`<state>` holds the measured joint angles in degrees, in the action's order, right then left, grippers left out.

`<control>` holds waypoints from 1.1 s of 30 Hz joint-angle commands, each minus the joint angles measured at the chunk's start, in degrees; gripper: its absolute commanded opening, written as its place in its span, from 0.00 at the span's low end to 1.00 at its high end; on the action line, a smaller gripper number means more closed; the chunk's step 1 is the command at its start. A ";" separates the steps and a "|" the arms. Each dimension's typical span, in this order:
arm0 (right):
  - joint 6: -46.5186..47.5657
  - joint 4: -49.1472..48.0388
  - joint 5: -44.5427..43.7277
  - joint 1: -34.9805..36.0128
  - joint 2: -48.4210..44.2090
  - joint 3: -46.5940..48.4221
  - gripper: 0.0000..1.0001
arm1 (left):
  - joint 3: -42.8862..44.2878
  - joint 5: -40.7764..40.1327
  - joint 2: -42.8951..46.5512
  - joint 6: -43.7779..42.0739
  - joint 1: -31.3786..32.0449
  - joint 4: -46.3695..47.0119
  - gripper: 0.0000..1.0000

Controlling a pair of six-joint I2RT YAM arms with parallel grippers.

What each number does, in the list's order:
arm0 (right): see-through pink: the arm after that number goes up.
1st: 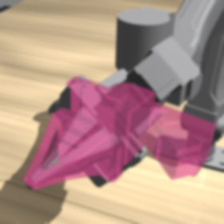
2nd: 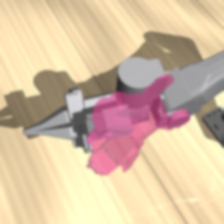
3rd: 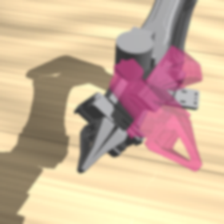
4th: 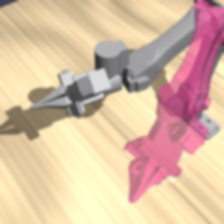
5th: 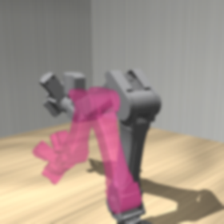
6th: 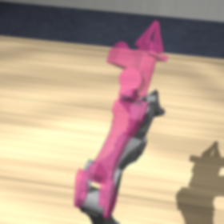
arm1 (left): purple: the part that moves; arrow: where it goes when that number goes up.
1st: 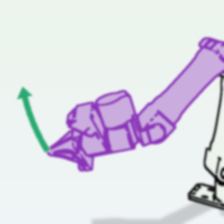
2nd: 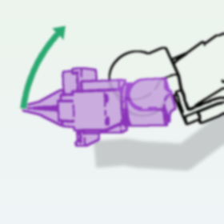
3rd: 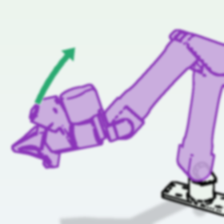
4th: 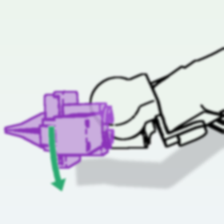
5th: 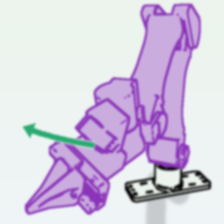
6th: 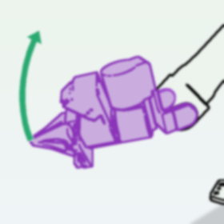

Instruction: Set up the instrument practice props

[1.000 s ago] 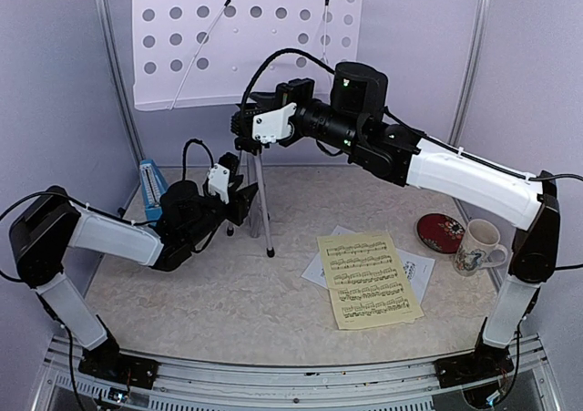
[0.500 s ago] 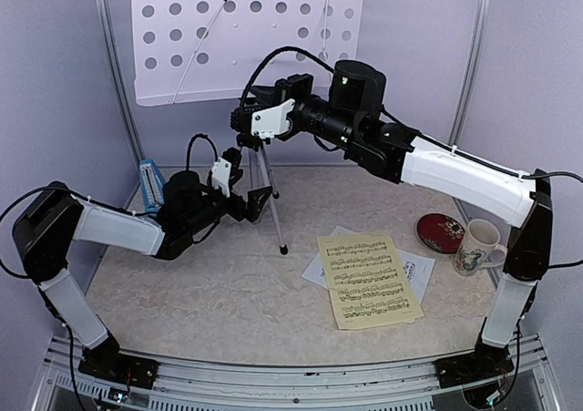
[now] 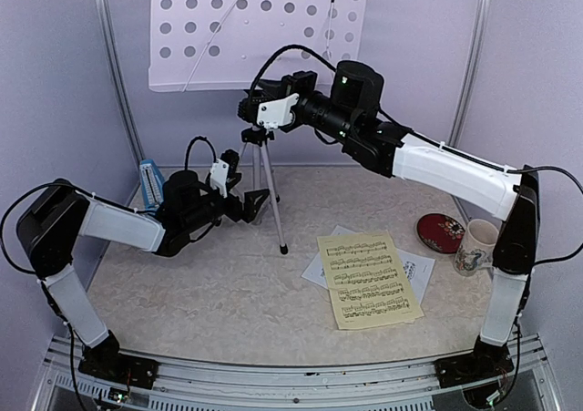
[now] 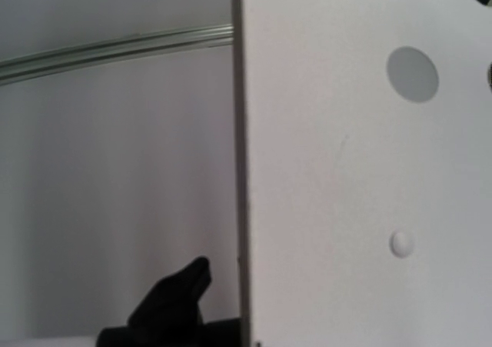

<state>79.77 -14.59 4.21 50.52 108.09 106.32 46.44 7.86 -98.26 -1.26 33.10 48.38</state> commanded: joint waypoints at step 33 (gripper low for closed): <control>-2.80 -17.21 6.69 0.52 4.54 6.07 0.26 | -8.68 -2.81 10.77 -3.96 -5.57 -0.01 0.85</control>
<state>78.00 -23.03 9.54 50.46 113.51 109.23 35.51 7.27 -86.61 -2.92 29.21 50.89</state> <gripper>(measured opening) 0.229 0.851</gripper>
